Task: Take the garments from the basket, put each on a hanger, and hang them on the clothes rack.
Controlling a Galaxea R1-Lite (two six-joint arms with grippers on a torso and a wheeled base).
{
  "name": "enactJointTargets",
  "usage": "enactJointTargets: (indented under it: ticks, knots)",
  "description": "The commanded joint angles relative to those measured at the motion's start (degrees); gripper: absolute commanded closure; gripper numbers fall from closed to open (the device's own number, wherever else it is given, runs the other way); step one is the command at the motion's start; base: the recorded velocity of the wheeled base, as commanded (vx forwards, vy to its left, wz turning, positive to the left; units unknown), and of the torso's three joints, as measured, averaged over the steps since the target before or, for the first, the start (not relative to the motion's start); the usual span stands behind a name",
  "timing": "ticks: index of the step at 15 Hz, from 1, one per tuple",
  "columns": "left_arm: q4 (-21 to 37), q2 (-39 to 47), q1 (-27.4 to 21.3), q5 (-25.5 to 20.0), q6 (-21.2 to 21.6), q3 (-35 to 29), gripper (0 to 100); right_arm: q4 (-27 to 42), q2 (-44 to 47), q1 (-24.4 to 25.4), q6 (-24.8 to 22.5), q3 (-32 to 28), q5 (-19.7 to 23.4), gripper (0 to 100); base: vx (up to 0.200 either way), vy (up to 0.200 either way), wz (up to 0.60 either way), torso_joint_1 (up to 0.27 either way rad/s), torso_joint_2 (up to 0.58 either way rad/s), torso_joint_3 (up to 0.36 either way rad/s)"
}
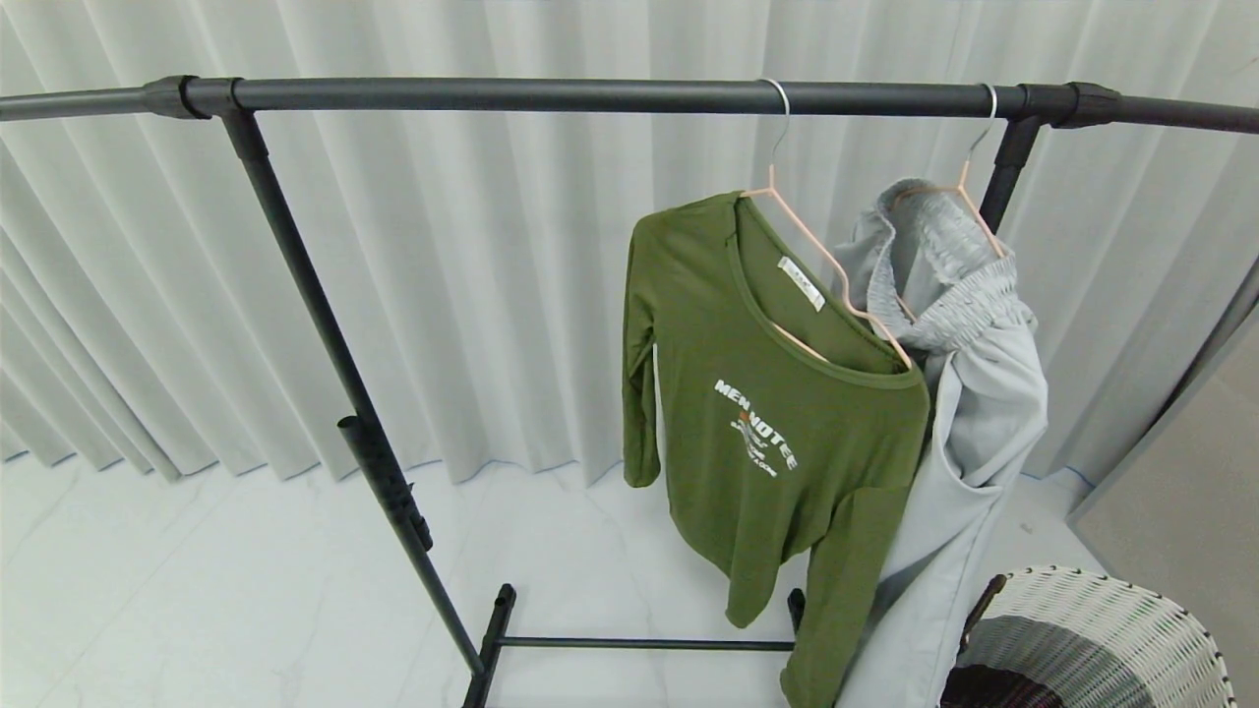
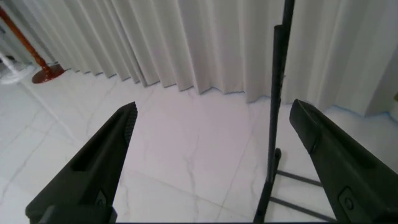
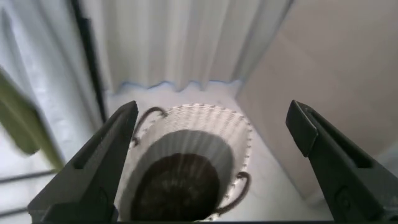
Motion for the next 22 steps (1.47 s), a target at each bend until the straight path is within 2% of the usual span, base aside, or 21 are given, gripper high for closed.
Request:
enactJointTargets:
  ticks: [1,2,4,5,7,9,10,12,19,22]
  knots:
    - [0.0,-1.2,0.0,0.2,-1.7,0.1,0,-6.9,-2.3,-0.8,-0.3,8.4,-5.9,0,0.0,0.0,0.0,0.0,0.0,0.0]
    - [0.0,-1.2,0.0,1.0,-4.6,0.5,0,-14.1,-2.3,-0.9,-0.4,10.6,-7.1,0,0.0,0.0,0.0,0.0,0.0,0.0]
    - [-0.1,-1.2,0.0,1.5,-5.7,0.6,0,-14.1,-2.3,-0.8,0.1,10.6,-6.8,0,0.0,0.0,0.0,0.0,0.0,0.0]
    - [-0.1,-1.2,0.0,0.2,-6.2,0.6,0,-14.1,-2.3,-0.8,1.1,10.6,-7.1,0,0.0,0.0,0.0,0.0,0.0,0.0]
    - [-1.0,-1.2,0.0,-6.2,-6.7,1.2,0,-14.6,-2.3,-0.8,1.1,10.6,-7.5,0,0.0,0.0,0.0,0.0,0.0,0.0]
    - [-1.8,-1.2,0.0,-14.7,-6.7,1.4,0,-14.5,-2.3,-0.8,1.1,10.6,-6.9,0,0.0,0.0,0.0,0.0,0.0,0.0]
    - [-1.8,-1.1,0.0,-17.8,-7.2,1.4,0,-14.4,-2.3,-0.8,1.2,10.6,-5.6,0,0.0,0.0,0.0,0.0,0.0,0.0]
    - [-0.8,-1.1,0.0,-22.4,-9.7,1.4,0,-13.4,-2.3,-0.8,1.8,10.6,-0.2,0,0.0,0.0,0.0,0.0,0.0,0.0]
    - [0.5,-1.2,-0.1,-22.5,-10.4,1.3,0,-10.2,-2.3,-0.8,4.3,10.6,13.8,0,0.0,0.0,0.0,0.0,0.0,0.0]
    - [0.5,-1.2,-0.1,-22.5,-10.5,1.3,0,-9.3,-2.3,-0.8,5.6,10.6,15.3,0,0.0,0.0,0.0,0.0,0.0,0.0]
